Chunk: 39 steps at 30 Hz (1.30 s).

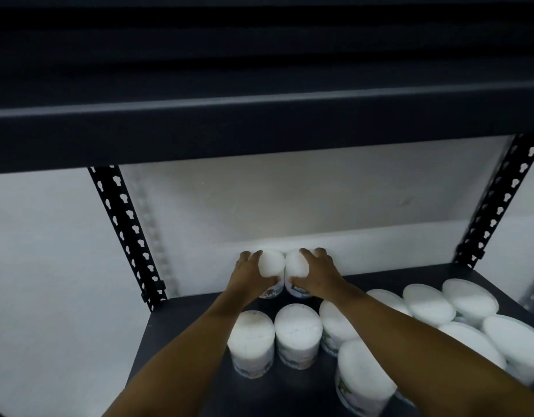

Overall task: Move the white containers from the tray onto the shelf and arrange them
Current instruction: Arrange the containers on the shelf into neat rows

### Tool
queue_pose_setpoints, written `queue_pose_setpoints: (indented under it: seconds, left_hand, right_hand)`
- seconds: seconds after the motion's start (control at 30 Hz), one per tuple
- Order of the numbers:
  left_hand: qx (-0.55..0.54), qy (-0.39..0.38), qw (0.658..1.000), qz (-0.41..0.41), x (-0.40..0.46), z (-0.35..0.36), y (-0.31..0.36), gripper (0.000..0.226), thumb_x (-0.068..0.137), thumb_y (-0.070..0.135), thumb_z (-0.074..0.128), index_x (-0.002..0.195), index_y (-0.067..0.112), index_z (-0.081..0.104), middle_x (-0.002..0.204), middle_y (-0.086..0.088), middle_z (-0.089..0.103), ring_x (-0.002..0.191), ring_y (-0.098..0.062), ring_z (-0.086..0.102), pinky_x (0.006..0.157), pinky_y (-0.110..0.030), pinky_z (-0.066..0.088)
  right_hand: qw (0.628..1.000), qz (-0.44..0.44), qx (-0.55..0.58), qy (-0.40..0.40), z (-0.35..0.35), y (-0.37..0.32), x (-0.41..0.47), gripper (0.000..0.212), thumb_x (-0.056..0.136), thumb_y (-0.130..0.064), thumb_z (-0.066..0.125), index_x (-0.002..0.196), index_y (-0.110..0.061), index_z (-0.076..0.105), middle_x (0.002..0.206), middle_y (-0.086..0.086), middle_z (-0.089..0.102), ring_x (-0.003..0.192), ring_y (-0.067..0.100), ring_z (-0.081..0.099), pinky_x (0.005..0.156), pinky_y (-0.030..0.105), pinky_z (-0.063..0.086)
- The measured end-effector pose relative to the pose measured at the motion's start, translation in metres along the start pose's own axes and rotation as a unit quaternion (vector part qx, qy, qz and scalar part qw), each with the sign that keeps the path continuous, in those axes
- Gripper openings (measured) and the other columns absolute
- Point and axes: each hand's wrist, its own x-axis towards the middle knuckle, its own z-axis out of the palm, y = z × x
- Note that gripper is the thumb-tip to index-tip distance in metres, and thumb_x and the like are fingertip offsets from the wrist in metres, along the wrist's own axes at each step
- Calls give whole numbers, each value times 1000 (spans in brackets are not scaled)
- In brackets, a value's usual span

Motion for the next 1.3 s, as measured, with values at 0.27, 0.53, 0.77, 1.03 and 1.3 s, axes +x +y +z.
queue_pose_setpoints:
  seconds: [0.27,0.53,0.77,1.03,1.3]
  left_hand:
    - [-4,90,994,56,-28,-34,33,86,70,47,77,140,18,38,136,-7,41,122,-26,46,97,-34,44]
    - [17,100,995,21,-83,-56,62,86,74,53,71,143,21,32,143,-3,30,130,-25,37,104,-36,38]
    - [17,134,991,22,-147,-63,67,86,73,53,70,143,20,34,141,-4,31,128,-24,36,101,-31,37]
    - [-14,147,989,-2,-216,-62,60,81,72,44,74,140,19,39,136,-5,37,124,-24,41,98,-29,36]
    - [-37,116,992,-32,-255,-41,36,81,72,45,74,140,16,40,137,-4,36,125,-22,39,99,-32,41]
  right_hand:
    - [995,-71,22,64,-50,-13,-31,86,74,-53,71,143,-21,33,143,12,31,127,31,35,103,35,33]
    - [997,-65,31,35,-80,-27,-78,88,73,-56,70,145,-26,29,150,8,22,136,28,26,108,33,29]
    - [993,-105,33,34,-86,-33,-139,89,71,-50,73,144,-22,32,141,11,30,130,29,33,106,34,34]
    - [989,-133,66,5,-74,-42,-195,81,68,-42,75,139,-28,40,133,8,37,121,29,41,102,36,39]
    - [990,-120,38,-55,-41,-39,-222,86,73,-45,72,145,-23,31,146,7,25,133,25,26,106,31,26]
